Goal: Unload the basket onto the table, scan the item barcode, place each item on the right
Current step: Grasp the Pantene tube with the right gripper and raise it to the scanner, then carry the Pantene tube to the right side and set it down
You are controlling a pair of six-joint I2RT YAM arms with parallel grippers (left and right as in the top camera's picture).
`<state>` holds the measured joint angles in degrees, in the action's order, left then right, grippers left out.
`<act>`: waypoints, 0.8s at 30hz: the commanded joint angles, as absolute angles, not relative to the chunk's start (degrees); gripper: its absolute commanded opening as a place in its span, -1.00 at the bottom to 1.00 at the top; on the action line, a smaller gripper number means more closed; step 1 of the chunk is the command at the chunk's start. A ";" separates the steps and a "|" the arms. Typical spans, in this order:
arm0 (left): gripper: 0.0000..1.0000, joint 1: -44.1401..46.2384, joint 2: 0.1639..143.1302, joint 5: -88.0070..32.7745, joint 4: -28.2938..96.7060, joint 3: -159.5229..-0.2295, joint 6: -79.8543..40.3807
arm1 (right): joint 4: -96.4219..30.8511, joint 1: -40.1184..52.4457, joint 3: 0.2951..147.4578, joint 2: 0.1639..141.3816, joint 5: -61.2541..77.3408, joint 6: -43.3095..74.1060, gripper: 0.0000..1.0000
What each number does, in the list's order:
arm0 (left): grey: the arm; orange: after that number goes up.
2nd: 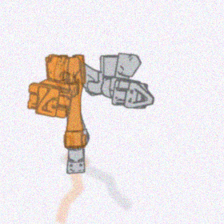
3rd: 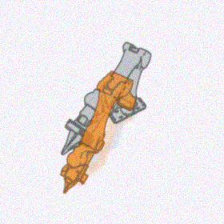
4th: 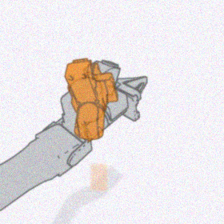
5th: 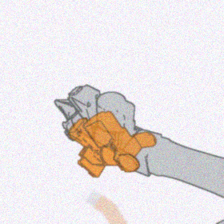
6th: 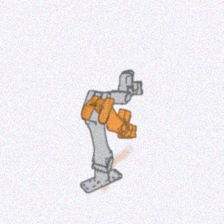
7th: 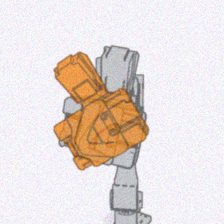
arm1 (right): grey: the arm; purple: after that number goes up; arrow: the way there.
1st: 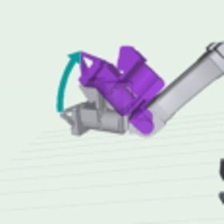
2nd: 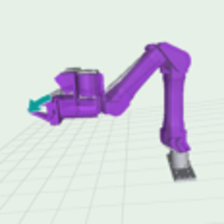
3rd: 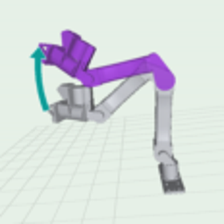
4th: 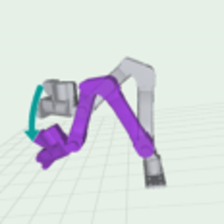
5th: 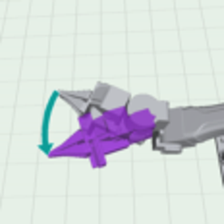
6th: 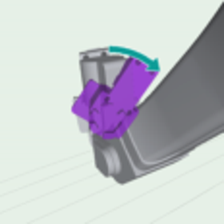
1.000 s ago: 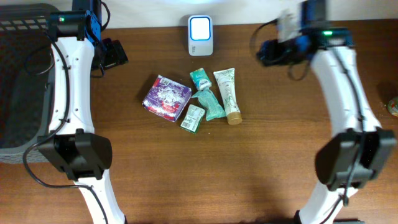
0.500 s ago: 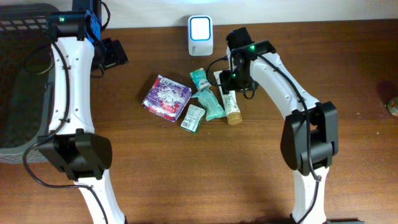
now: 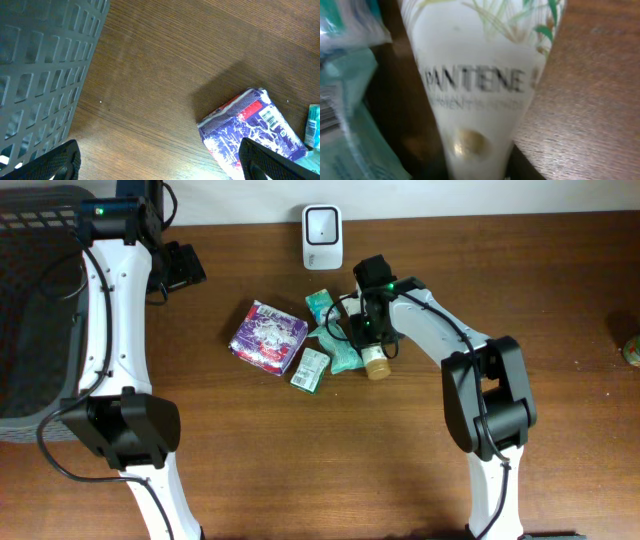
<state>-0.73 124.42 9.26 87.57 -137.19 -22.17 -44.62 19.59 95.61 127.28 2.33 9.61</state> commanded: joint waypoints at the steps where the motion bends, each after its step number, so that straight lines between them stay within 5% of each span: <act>1: 0.98 -0.93 125.14 9.28 87.66 -136.86 -22.87 | -44.88 20.18 97.73 127.59 1.10 9.96 -0.92; 8: 0.98 -0.93 125.14 9.28 87.66 -136.86 -22.90 | -49.67 20.18 118.61 127.33 -3.49 9.96 -0.92; 24: 0.98 -0.93 125.14 9.28 87.66 -136.86 -22.87 | -14.70 22.61 120.18 136.33 6.63 9.93 -0.92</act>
